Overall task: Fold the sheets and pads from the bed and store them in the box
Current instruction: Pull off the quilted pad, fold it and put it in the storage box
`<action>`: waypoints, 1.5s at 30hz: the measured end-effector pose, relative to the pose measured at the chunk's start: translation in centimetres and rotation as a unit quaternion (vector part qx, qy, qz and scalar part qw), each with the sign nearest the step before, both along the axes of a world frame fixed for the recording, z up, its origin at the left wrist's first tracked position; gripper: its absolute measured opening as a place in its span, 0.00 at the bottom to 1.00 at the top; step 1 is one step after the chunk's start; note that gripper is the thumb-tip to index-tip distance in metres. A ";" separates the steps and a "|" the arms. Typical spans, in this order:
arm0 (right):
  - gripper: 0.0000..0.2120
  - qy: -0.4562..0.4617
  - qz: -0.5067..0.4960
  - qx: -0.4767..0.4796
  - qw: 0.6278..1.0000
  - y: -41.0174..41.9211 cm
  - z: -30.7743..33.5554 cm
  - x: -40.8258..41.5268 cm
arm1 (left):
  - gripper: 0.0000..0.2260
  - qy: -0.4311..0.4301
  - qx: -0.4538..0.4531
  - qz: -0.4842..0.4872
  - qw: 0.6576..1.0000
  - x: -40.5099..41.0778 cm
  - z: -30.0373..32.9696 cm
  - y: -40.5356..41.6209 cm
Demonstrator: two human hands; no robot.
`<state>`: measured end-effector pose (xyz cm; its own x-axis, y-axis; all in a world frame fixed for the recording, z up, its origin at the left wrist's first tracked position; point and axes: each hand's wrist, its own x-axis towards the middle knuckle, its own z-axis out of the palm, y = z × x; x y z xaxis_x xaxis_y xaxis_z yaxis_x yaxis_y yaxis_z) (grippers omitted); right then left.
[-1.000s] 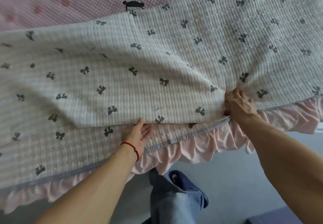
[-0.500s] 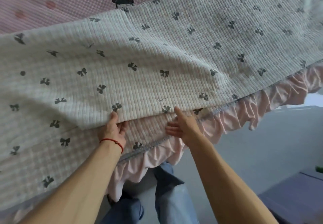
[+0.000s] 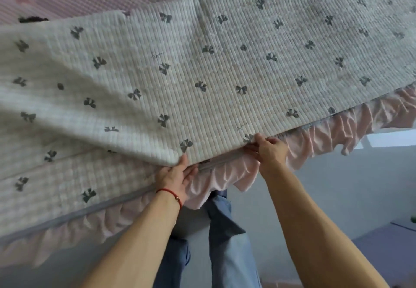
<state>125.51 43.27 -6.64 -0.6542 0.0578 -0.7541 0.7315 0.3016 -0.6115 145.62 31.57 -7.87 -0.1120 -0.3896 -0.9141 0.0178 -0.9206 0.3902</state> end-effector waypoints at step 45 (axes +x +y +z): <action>0.12 -0.087 0.021 -0.110 0.990 -14.2 -0.8 28.1 | 0.09 0.071 -0.003 0.225 0.972 23.5 1.4 -18.9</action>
<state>153.64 29.06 -7.45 -0.5119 -0.1450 -0.8467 0.8213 0.2065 -0.5318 169.12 12.69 -6.46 -0.0545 -0.4328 -0.8998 0.4720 -0.8053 0.3588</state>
